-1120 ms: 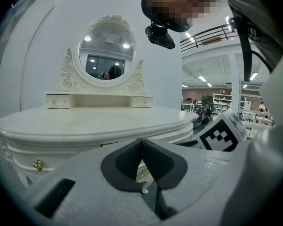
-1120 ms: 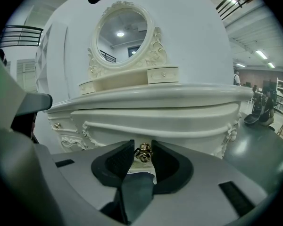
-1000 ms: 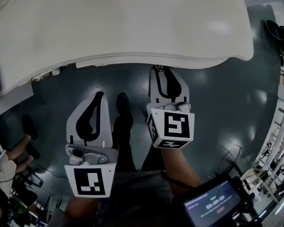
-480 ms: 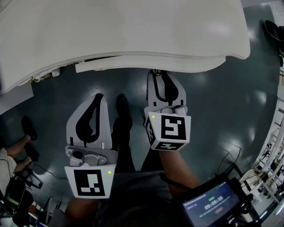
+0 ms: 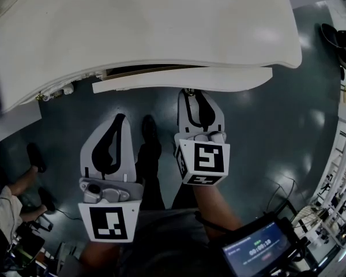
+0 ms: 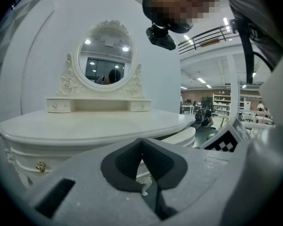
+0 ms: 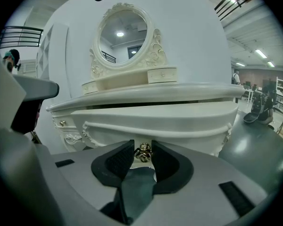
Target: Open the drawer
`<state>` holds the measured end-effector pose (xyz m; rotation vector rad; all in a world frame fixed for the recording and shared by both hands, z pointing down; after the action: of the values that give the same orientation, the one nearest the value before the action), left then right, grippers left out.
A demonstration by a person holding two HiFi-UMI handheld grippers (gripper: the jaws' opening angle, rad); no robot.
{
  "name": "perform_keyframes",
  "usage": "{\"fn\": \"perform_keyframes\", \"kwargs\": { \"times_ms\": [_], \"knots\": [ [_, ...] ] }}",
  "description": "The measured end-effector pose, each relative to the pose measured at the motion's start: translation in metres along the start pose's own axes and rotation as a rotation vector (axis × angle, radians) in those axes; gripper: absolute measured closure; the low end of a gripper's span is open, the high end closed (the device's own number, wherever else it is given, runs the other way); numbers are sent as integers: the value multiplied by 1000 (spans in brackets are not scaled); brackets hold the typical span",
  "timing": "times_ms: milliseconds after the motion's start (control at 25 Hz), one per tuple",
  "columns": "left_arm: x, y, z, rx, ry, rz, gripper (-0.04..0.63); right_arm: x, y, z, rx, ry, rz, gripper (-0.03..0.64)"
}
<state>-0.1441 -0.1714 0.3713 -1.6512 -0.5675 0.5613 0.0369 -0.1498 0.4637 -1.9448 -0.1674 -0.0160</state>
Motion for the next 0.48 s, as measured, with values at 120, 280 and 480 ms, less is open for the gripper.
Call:
{"fn": "perform_keyframes", "kwargs": {
  "times_ms": [120,280,480],
  "knots": [
    [3,1,2,2,-5,-5,584,0,-3,4,-2,1,-2,502],
    [8,1,3,6,-11,-8,584,1,-7,9,-2,4,-2,500],
    [15,2,5,12,-17,-5,584,2,-10,16,-4,5,-1,502]
  ]
}}
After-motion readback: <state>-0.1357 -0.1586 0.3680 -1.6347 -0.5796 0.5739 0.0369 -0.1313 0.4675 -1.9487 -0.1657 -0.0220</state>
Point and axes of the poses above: the fingertips, and each gripper's own axes: z backward along the fingers, x to its right, y out of its top, the point moved 8 cm from there along z, backward along the fingers, and after that the axes turned 11 degrees about x, right-handed, at the moved point
